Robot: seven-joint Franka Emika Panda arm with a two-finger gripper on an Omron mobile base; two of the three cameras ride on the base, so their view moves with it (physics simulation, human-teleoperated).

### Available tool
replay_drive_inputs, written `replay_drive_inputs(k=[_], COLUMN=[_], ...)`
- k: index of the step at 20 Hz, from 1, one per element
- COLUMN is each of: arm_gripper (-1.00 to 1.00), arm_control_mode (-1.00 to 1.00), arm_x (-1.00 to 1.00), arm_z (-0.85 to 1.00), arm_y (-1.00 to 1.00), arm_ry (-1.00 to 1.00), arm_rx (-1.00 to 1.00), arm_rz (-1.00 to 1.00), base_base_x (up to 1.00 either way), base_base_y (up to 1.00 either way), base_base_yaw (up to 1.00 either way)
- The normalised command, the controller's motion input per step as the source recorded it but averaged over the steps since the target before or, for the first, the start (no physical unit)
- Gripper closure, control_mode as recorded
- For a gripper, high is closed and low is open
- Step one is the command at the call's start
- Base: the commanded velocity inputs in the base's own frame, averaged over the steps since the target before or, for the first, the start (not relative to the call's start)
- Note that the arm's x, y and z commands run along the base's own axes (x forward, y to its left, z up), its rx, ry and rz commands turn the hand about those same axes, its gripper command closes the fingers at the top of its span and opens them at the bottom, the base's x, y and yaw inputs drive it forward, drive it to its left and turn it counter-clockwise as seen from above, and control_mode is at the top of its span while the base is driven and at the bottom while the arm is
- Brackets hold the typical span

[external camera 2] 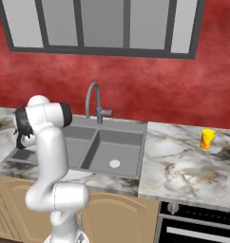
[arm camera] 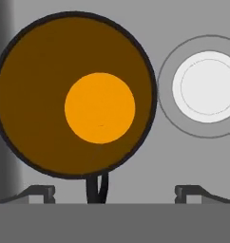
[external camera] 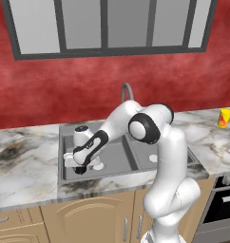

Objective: Move any existing items from the left basin to the right basin for drying. Then move the cup from the counter to the left basin of the sink for washing.

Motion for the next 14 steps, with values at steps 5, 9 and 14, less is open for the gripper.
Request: replay_drive_inputs(k=[5, 9, 14], arm_gripper=[-1.00, -1.00, -1.00], arm_control_mode=[-1.00, -1.00, -1.00], arm_x=[0.23, 0.25, 0.16], arm_z=[-0.14, -0.05, 0.00], arm_y=[0.02, 0.11, 0.23], arm_ry=[0.04, 0.07, 0.08], arm_rx=[0.00, 0.00, 0.00], arm_rz=[0.00, 0.00, 0.00], base_base_x=[0.00, 0.00, 0.00], base_base_y=[0.00, 0.00, 0.00], base_base_yaw=[0.00, 0.00, 0.00])
